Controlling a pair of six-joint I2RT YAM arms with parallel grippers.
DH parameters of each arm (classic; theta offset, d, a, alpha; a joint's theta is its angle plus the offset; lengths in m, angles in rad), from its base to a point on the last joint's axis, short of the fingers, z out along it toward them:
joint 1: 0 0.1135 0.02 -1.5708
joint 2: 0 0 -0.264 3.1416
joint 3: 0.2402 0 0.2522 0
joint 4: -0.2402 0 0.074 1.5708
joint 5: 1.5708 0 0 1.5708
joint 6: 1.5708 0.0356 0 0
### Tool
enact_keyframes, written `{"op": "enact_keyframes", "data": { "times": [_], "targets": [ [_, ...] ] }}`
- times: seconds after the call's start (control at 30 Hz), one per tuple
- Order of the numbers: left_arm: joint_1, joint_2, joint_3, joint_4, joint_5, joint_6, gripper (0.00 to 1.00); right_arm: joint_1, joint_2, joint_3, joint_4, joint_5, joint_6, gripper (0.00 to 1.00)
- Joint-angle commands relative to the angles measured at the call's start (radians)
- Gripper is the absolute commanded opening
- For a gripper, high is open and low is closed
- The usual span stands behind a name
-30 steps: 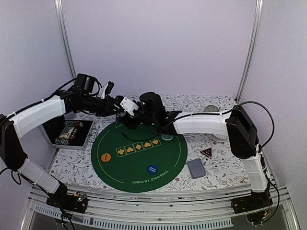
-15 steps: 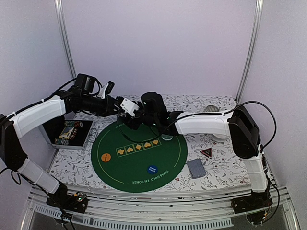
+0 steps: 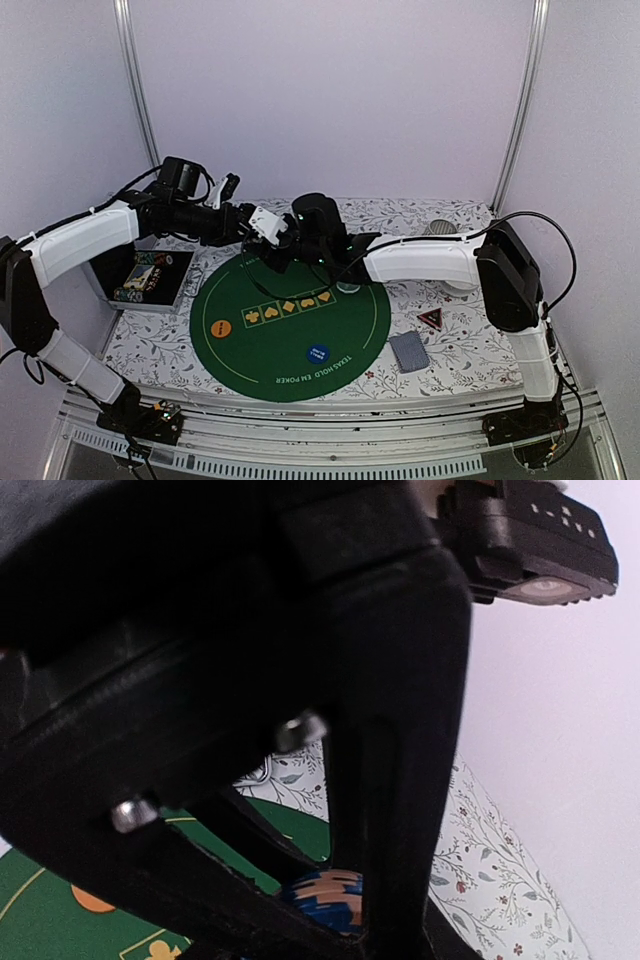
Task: Distribute texas hold em gaming equipment
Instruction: Pass from the left arm to the right
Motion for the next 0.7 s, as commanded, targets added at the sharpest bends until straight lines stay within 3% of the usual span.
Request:
{"op": "enact_keyframes", "data": {
  "times": [0.0,0.1,0.27,0.37,0.67],
  "targets": [
    [-0.014,0.0,-0.027,0.011,0.012,0.012,0.0,-0.007,-0.056,0.004,0.025,0.012,0.02,0.34],
    [-0.016,0.004,-0.052,0.033,0.03,0.007,0.0,-0.009,-0.077,-0.032,0.02,0.028,0.028,0.24],
    [-0.029,0.04,-0.091,0.085,0.079,0.002,0.0,-0.01,-0.132,-0.138,0.0,0.056,0.07,0.2],
    [-0.048,0.054,-0.119,0.132,0.092,-0.001,0.0,-0.011,-0.175,-0.211,-0.014,0.094,0.102,0.09],
    [-0.153,0.16,-0.211,0.334,0.123,-0.059,0.0,-0.004,-0.298,-0.438,-0.115,0.173,0.254,0.03]
  ]
}}
